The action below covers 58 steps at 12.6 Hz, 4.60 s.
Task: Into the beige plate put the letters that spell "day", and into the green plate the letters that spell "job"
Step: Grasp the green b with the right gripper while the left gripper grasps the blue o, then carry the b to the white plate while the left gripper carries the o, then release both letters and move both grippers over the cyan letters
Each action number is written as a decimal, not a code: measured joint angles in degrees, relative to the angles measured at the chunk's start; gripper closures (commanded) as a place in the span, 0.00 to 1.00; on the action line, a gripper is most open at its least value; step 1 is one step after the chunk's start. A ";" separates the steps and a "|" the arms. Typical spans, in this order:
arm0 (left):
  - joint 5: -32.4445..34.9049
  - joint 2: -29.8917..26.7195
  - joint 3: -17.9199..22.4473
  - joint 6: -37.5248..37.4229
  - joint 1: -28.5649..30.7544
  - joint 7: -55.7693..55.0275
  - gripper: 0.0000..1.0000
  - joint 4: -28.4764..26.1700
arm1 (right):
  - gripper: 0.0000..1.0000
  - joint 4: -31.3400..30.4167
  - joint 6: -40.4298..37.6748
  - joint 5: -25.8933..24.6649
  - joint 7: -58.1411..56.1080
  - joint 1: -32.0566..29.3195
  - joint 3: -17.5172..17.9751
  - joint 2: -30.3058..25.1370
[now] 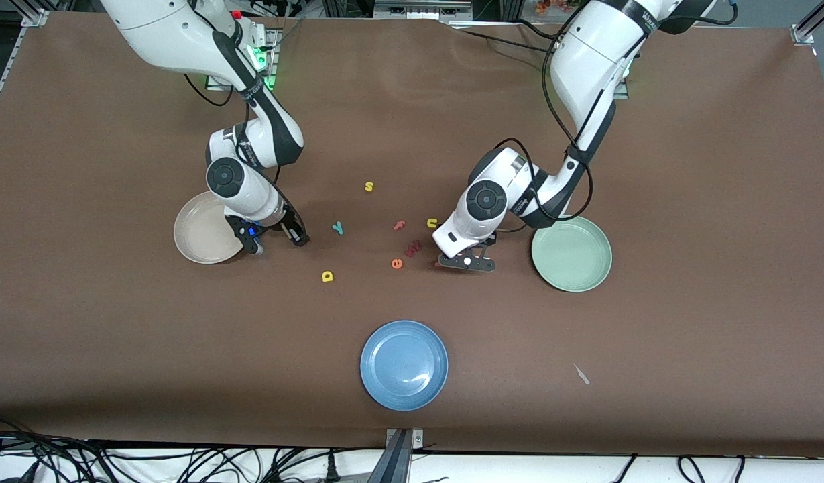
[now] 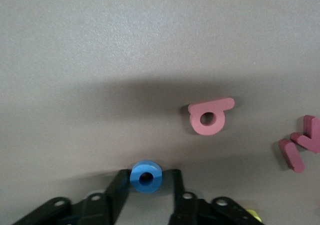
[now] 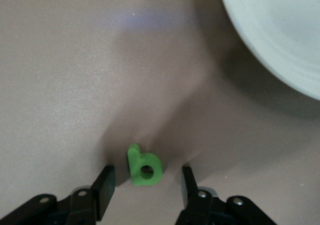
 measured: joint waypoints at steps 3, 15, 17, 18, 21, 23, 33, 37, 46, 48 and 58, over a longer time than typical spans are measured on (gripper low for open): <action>-0.01 -0.10 0.04 -0.02 0.03 -0.66 0.99 0.40 | 0.76 0.35 -0.03 0.01 0.00 -0.05 -0.03 0.02; 1.02 -8.57 3.47 -18.81 5.34 0.17 0.98 2.15 | 0.92 7.48 -17.49 -0.12 -17.52 -0.27 -5.18 -3.10; 3.32 -8.89 3.46 -21.92 7.58 1.25 0.97 2.05 | 0.92 6.73 -20.62 -0.14 -29.87 -0.36 -9.10 -6.13; 4.33 -8.91 3.47 -23.25 8.52 2.29 0.96 2.03 | 0.92 5.92 -22.08 -0.13 -35.85 -0.42 -11.32 -7.64; 5.21 -8.91 3.47 -24.71 12.47 12.29 0.96 1.73 | 0.92 1.20 -22.60 -0.13 -48.66 -0.62 -17.07 -10.75; 5.22 -8.90 3.48 -24.84 15.32 18.21 0.96 1.25 | 0.92 -3.83 -18.04 -0.13 -52.14 -0.65 -18.27 -12.05; 5.22 -4.96 3.37 -23.54 18.28 21.97 0.95 -1.14 | 0.00 -10.31 -10.19 -0.01 -50.64 0.44 -17.51 -13.72; 5.07 -3.48 3.36 -23.12 18.93 21.83 0.84 -1.13 | 0.00 -6.81 -10.02 0.10 -32.85 5.86 -15.16 -12.30; 1.50 -4.32 2.48 -23.19 19.02 17.69 0.00 0.03 | 0.00 -0.90 -8.30 -0.10 -37.42 15.11 -11.48 -4.85; -0.91 -6.15 0.40 -24.28 19.01 10.80 0.00 0.51 | 0.00 -0.32 -8.29 -0.11 -38.67 16.82 -10.51 -4.25; -3.08 -8.70 -16.03 -18.90 18.25 -40.56 0.00 0.39 | 0.01 3.54 -4.92 -2.08 -60.22 20.29 -10.16 0.48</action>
